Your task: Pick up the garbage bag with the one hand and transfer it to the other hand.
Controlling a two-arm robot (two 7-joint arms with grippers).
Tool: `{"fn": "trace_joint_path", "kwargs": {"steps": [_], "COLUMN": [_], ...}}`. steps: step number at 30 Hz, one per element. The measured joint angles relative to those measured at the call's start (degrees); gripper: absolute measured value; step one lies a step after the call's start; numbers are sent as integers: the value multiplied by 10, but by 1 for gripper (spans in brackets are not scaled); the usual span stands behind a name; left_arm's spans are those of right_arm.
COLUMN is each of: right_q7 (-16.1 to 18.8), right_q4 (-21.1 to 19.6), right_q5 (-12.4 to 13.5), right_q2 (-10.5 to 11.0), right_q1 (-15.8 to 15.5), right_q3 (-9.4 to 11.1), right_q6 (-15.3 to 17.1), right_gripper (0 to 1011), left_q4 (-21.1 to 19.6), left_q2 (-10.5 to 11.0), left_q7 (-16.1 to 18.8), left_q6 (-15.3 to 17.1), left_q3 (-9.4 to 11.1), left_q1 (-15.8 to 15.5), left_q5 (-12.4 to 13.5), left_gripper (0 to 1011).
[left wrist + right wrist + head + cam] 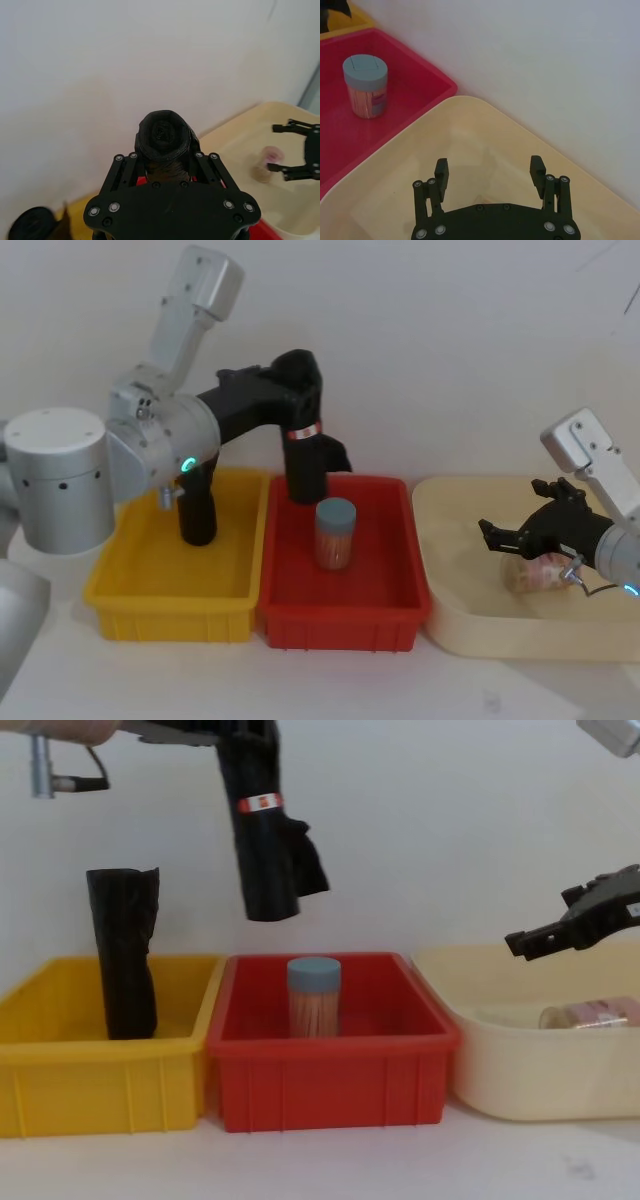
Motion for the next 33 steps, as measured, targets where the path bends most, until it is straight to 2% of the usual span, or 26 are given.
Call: {"fn": "trace_joint_path", "kwargs": {"steps": [19, 31, 33], "right_q7": [10, 56, 70], "right_q4": [-6, -37, -45], "right_q5": [4, 42, 55], "right_q2": [0, -8, -12], "right_q1": [-2, 2, 6], "right_q3": [3, 9, 10], "right_q6": [-3, -13, -13], "right_gripper": [1001, 1001, 1000], "left_q4": [27, 32, 32], "left_q2": [-16, -19, -19], "left_q7": [-33, -39, -39], "left_q6": [-3, -4, -4], "left_q3": [18, 22, 22], "left_q1": [-25, -29, -30], "left_q5": [-23, -27, -27], "left_gripper": [424, 424, 424]}}
